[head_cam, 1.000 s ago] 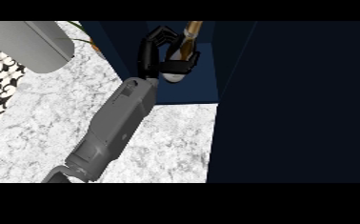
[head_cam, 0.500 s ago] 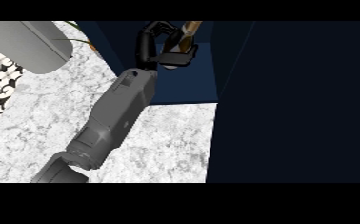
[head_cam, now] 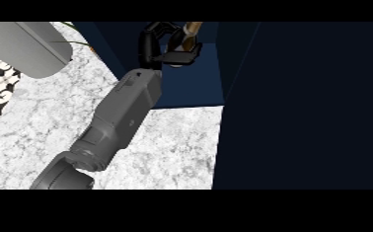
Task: Pick up the wine, place it into the cabinet and close the cabinet
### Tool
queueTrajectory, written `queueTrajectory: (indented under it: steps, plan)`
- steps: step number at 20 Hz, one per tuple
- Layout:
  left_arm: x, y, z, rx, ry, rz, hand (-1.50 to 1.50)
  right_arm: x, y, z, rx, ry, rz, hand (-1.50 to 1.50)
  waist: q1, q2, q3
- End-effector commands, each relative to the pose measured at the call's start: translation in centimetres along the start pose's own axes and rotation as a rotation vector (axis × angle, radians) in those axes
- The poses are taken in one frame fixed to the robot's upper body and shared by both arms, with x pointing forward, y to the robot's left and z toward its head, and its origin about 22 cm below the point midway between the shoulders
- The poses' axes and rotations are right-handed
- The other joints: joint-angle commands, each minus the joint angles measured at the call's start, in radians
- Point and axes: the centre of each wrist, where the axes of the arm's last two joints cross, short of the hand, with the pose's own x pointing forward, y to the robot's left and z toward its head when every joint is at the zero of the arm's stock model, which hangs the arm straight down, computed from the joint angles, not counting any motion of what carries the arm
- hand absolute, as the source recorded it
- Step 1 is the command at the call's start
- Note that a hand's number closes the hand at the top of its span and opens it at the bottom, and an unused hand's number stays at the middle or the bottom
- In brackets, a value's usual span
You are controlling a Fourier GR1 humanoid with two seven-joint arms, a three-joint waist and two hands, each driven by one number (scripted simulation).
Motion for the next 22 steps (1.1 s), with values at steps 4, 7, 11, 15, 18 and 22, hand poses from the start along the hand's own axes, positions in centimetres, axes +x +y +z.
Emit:
queueTrajectory:
  steps: [4,7,11,15,18,22]
  plan:
    - [-0.4,1.1,-0.3,0.046,0.051,0.074,1.50,1.1,0.4,1.5,0.017,-0.037,-0.030,-1.50,-0.011,0.006,-0.001]
    - [-1.0,0.8,0.4,0.032,0.049,0.061,1.50,1.0,0.8,1.0,0.042,-0.029,-0.035,-1.50,-0.004,0.004,-0.001]
    - [-0.6,1.9,-0.5,0.051,0.036,0.043,1.50,1.2,-0.1,1.1,0.030,-0.030,-0.035,-1.50,-0.018,0.010,0.000]
    - [-1.0,2.5,-0.3,0.057,0.041,-0.019,1.50,1.8,0.2,1.4,0.044,-0.033,-0.035,-1.50,-0.013,0.006,-0.001]
    - [-0.9,1.7,-0.2,0.066,0.063,-0.054,-1.50,1.2,0.6,0.9,0.055,-0.033,-0.021,-1.50,-0.015,0.008,-0.001]
    - [-2.2,2.4,0.9,0.070,0.050,-0.084,-1.50,1.6,0.5,0.3,0.015,-0.048,-0.025,-1.50,-0.014,0.010,-0.001]
